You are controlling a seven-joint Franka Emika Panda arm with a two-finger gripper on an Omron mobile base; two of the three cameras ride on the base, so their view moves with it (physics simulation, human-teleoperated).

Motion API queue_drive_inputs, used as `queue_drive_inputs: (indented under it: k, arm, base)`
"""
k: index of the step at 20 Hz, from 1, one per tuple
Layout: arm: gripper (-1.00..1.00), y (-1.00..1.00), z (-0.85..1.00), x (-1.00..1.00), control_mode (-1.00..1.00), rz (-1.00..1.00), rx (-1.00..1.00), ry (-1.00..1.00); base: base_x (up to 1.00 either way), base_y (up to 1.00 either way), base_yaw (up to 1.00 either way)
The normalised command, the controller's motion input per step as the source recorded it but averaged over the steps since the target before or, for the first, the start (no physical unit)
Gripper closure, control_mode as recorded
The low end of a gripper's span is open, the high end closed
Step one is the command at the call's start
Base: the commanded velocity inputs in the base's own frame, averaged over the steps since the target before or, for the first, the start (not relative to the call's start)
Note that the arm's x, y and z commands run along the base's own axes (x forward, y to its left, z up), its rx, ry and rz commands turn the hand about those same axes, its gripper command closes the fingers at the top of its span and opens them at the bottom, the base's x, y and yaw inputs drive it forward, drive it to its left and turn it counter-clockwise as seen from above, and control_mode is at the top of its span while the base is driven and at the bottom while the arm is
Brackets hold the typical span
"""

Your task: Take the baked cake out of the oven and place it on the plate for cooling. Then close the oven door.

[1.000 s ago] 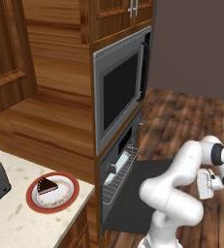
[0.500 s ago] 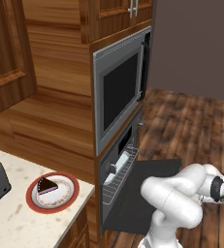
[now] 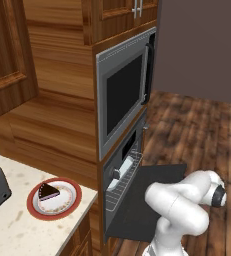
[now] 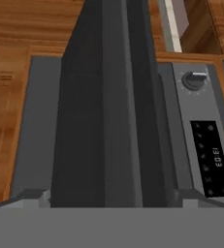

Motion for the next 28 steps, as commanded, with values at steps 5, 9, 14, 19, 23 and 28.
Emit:
queue_drive_inputs:
  k: [5, 9, 14, 19, 23, 28]
  arm:
    - [-1.00, 0.46, -0.47, 0.02, -1.00, 0.00, 0.08, -0.15]
    - [-1.00, 0.61, -0.03, 0.24, -1.00, 0.00, 0.14, -0.08]
    - [-1.00, 1.00, 0.19, 0.27, -1.00, 0.00, 0.13, -0.02]
    - [-1.00, 1.00, 0.36, 0.06, -1.00, 0.00, 0.07, -0.03]
    - [-1.00, 1.00, 0.34, 0.00, -1.00, 0.00, 0.00, -0.11]
    - [-1.00, 1.00, 0.17, 0.00, -1.00, -0.07, -0.04, -0.19]
  base:
    - [0.00, 0.00, 0.00]
    - [0.00, 0.00, 0.00]
    - [0.00, 0.00, 0.00]
    - [0.00, 0.00, 0.00]
    - [0.00, 0.00, 0.00]
    - [0.00, 0.00, 0.00]
